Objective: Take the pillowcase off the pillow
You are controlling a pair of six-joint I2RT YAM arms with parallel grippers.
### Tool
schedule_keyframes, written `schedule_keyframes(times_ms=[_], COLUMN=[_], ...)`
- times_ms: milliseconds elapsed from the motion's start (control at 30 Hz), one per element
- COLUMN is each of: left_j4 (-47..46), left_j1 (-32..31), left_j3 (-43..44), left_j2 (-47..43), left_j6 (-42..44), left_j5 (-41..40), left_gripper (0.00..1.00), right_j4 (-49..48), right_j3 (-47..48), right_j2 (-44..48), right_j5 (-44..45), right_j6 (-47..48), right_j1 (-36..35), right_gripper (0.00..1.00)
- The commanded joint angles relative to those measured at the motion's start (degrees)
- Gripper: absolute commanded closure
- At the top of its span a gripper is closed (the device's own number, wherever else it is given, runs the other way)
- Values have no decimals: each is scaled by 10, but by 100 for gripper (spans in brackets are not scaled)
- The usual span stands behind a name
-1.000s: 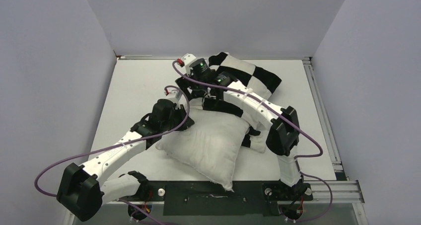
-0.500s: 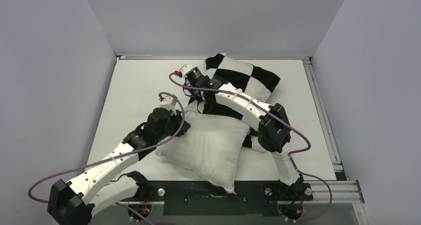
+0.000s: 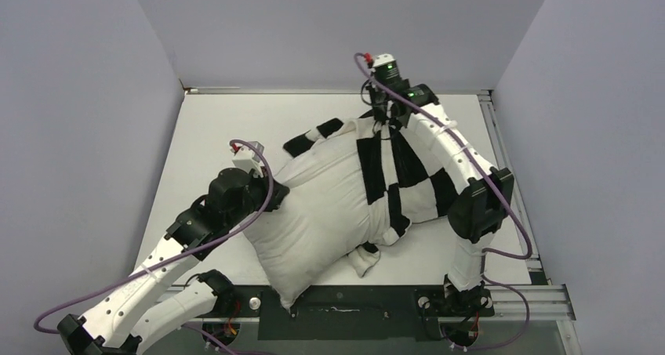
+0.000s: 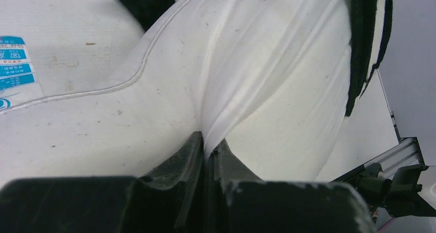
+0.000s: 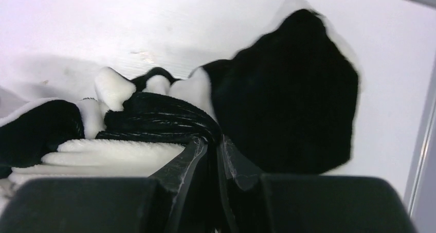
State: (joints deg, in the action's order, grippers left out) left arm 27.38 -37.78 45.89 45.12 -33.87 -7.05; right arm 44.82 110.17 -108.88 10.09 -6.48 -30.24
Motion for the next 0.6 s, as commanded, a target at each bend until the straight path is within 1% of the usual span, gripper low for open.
schedule_keyframes(times_ms=[0, 100, 200, 300, 400, 467, 567], left_j4=[120, 150, 168, 156, 131, 119, 119], left_j1=[8, 24, 57, 109, 159, 174, 177], left_j3=[28, 34, 35, 32, 45, 68, 127], left_j2=[-38, -49, -48, -32, 12, 52, 107], left_j6=[9, 10, 23, 46, 69, 83, 104], left_j5=[-47, -74, -84, -72, -57, -65, -75], left_gripper=[100, 100, 100, 100, 100, 100, 100], right_j4=[-43, -43, -50, -63, -93, -109, -112], right_j3=[0, -11, -24, -40, -61, -61, -36], right_j2=[67, 72, 65, 44, 21, 0, -27], right_j5=[104, 84, 37, -23, -88, -127, -142], right_j6=[-35, -61, -74, -83, -96, -102, -107], right_j1=[122, 172, 194, 188, 173, 157, 129], right_gripper=[95, 95, 95, 95, 95, 95, 92])
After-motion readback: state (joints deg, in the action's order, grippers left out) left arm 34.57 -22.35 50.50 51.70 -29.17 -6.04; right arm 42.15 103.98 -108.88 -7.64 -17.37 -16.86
